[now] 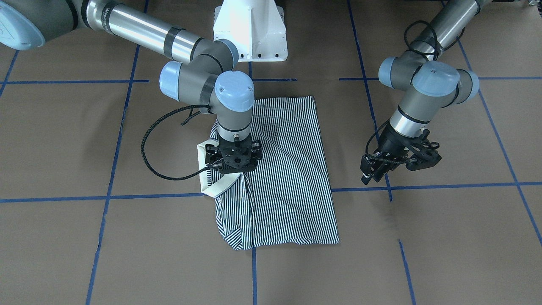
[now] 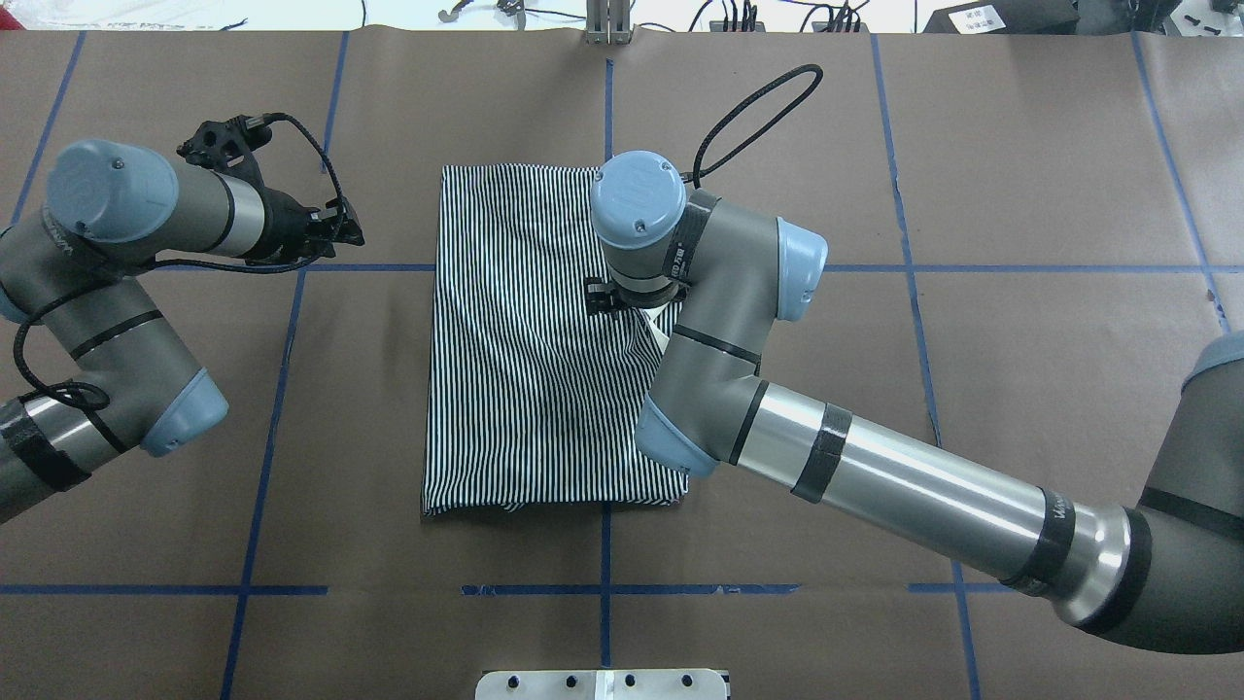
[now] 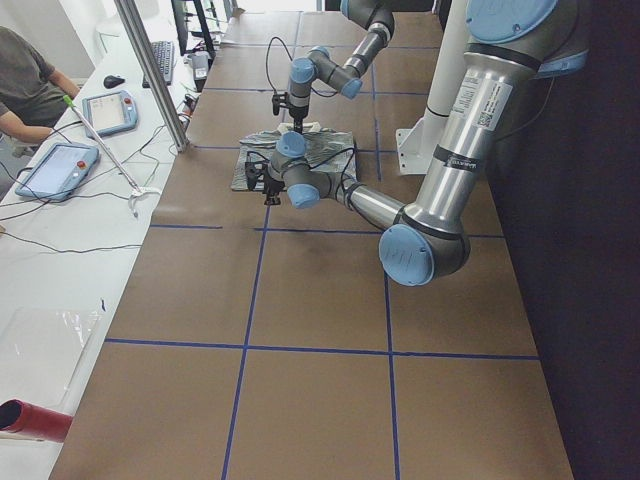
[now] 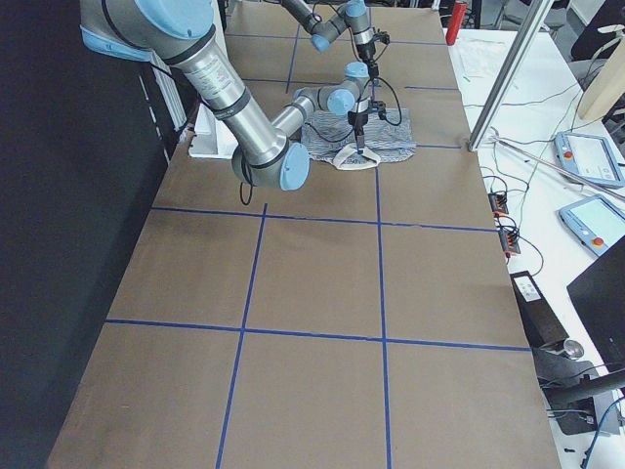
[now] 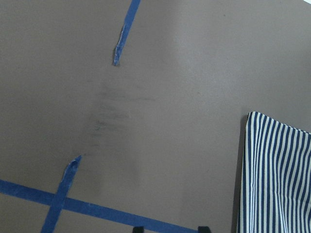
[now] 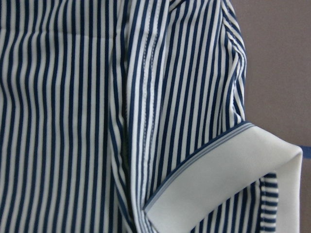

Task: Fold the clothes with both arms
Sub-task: 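Raise the right gripper and move it to the shirt's near corner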

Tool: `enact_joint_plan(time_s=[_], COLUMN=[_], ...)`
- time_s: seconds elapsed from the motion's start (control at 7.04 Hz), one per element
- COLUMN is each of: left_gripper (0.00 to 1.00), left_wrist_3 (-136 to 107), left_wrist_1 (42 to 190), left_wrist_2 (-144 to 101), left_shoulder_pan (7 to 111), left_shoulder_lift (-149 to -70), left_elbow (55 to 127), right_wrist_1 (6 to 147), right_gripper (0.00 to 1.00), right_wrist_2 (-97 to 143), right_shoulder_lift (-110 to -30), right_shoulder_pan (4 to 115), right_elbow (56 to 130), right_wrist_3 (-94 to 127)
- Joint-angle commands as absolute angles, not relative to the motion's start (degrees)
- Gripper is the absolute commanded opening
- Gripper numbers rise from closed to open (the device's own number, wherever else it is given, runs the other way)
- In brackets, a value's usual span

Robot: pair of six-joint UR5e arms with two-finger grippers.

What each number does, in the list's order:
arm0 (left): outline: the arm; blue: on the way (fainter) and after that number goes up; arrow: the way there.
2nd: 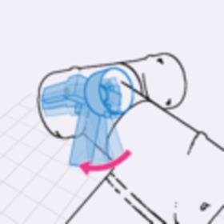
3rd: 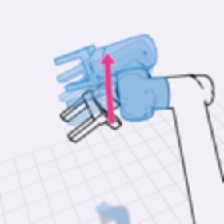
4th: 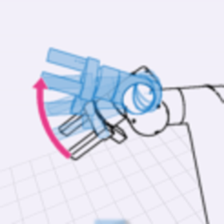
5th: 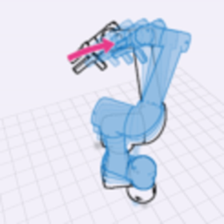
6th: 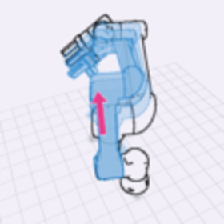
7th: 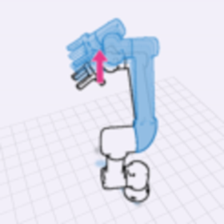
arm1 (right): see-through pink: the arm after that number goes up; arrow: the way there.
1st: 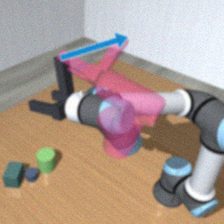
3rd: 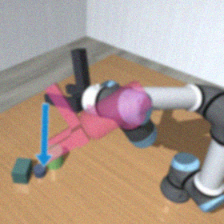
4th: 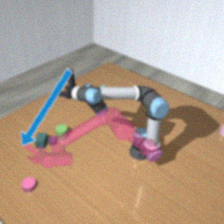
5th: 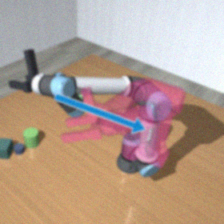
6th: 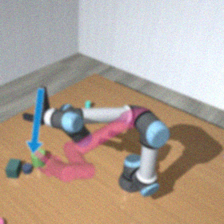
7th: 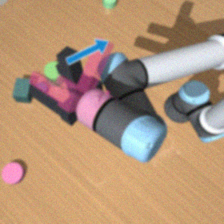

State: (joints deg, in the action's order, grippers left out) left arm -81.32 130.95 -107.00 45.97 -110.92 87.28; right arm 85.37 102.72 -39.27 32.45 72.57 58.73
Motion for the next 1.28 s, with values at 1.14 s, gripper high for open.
enact_joint_plan(time_s=[1.14], left_gripper=[0.47], left_wrist_3=[-82.2], left_wrist_1=[130.1], left_wrist_2=[-109.0], left_shoulder_pan=[46.0], left_shoulder_lift=[-110.9], left_elbow=[91.8], right_wrist_1=[84.6], right_gripper=[0.99], right_wrist_2=[98.3], right_shoulder_lift=[-49.9], right_shoulder_pan=[28.3], right_elbow=[90.6], right_wrist_3=[87.1])
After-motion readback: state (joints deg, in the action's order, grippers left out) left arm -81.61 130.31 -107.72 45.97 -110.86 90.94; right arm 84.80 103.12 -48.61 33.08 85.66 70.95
